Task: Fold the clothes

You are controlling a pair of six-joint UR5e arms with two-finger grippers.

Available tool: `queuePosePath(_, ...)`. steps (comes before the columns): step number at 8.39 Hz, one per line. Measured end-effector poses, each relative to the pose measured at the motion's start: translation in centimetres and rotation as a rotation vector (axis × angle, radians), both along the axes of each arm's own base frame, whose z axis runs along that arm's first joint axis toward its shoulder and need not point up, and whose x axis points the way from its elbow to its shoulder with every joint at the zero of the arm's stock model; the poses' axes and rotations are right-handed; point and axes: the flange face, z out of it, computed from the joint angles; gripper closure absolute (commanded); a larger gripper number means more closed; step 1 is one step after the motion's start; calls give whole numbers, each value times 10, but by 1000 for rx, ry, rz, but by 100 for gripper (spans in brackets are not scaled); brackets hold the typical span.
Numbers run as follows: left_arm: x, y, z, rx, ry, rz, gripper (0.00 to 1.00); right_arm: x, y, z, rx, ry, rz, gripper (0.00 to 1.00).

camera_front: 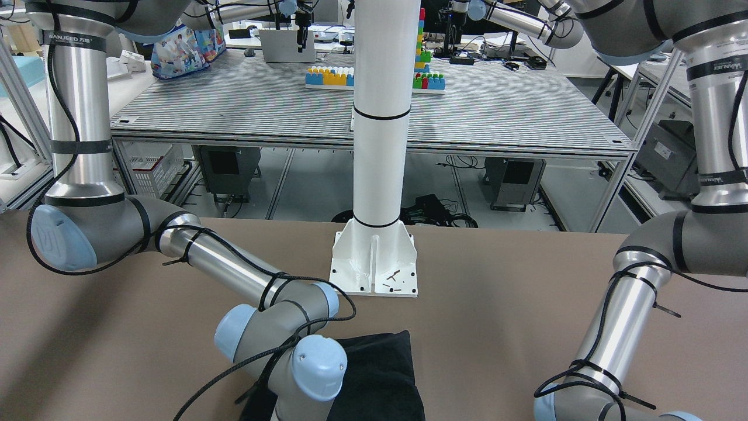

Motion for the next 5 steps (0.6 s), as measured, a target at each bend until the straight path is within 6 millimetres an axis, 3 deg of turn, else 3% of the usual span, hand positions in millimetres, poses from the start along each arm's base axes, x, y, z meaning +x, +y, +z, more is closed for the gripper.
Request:
queuePosePath(2, -1, 1, -2, 3, 3, 0, 0, 9, -40, 16, 14, -4, -9, 6)
queuePosePath(4, -1, 2, -3, 5, 5, 1, 0, -3, -62, 8, 15, -16, -4, 6)
queuePosePath(5, -1, 2, -3, 6, 5, 1, 0, -9, -70, 12, 18, -21, -2, 6)
